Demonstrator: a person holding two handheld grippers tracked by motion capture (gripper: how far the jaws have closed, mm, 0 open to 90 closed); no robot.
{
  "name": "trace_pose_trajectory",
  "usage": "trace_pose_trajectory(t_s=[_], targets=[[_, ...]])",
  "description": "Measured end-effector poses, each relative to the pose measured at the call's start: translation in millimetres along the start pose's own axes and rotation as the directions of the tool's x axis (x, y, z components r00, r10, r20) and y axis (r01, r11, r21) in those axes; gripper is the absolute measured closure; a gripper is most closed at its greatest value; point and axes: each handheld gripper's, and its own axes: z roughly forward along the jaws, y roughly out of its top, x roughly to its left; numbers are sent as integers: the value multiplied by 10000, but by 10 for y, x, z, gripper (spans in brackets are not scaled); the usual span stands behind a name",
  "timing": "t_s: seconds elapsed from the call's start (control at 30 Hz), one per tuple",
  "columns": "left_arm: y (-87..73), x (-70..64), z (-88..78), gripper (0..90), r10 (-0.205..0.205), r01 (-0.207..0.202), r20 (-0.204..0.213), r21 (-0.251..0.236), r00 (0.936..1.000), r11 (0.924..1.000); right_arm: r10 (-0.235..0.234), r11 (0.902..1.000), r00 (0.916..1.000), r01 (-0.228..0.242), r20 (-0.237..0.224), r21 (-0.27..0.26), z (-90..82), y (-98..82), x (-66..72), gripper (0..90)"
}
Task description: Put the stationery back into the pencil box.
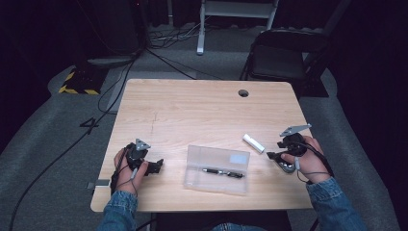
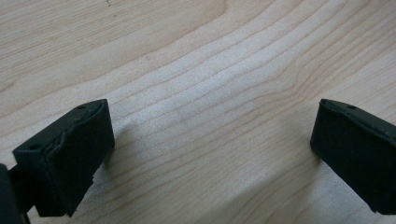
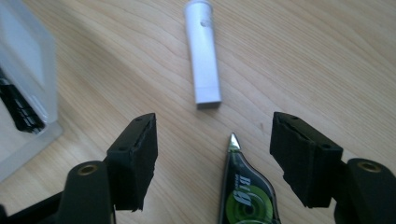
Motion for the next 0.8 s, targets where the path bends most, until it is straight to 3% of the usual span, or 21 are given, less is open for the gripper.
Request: trace_pose_trajectory(t_s=[0.13, 0.4, 0.8], targets=[[3, 3, 1, 0, 37, -37, 10, 14, 10000, 10000, 226, 9971, 9993, -248, 308, 721, 74, -72, -87, 332], [7, 4, 4, 0, 29, -29, 20, 30, 10000, 10000, 521, 9860, 9976, -586, 452, 1561, 186, -154, -182, 344], [8, 4, 4, 1, 22, -22, 16, 36, 10000, 10000, 889, 9770, 9951, -955, 431, 1907, 305, -253, -288, 338]])
